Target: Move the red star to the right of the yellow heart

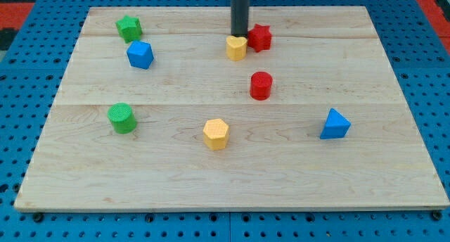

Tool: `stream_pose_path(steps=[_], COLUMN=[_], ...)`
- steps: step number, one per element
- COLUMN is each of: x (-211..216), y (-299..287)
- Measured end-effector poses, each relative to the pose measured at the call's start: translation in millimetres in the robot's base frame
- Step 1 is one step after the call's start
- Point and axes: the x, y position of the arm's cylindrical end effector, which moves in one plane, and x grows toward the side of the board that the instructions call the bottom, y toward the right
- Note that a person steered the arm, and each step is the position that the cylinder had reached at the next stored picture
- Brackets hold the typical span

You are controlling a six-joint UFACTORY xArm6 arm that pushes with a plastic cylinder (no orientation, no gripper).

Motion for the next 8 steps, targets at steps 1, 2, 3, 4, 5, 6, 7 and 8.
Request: stream_pose_path(steps=[1,2,3,4,5,6,7,8], x=[-0.2,-12.1,-18.3,-18.7,-12.2,-6.2,2.2,2.9], y=[-18.5,-19.5,-19.5,-5.7,38.3,42.2,37.6,31.4])
